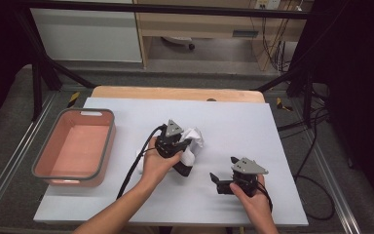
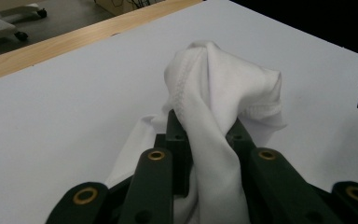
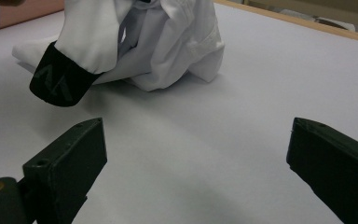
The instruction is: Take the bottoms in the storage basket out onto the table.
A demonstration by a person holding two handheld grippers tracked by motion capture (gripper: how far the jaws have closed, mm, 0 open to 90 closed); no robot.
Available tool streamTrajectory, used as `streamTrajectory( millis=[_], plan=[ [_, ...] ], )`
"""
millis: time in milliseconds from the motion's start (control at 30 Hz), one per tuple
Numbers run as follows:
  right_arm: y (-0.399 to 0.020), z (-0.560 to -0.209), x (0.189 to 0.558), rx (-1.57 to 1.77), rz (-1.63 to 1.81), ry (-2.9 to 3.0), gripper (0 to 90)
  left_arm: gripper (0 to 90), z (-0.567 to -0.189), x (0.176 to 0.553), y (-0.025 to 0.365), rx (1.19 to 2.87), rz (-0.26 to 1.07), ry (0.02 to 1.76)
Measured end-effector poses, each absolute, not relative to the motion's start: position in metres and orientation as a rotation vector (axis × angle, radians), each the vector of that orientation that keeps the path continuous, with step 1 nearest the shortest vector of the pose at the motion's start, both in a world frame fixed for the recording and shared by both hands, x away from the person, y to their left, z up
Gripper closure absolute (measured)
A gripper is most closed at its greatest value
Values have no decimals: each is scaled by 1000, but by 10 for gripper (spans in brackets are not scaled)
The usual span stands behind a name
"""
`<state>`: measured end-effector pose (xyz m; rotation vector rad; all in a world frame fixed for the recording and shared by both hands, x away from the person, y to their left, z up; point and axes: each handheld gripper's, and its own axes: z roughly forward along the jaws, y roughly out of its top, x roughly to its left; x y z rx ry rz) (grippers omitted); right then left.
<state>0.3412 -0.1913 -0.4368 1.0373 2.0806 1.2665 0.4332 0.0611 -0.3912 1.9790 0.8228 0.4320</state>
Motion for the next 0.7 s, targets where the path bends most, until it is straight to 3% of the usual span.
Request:
streamTrajectory(
  millis=[700],
  plan=[
    [-194,-438,342,1063,1246,2074,52,755,-407,427,41,2009,391,796]
  ],
)
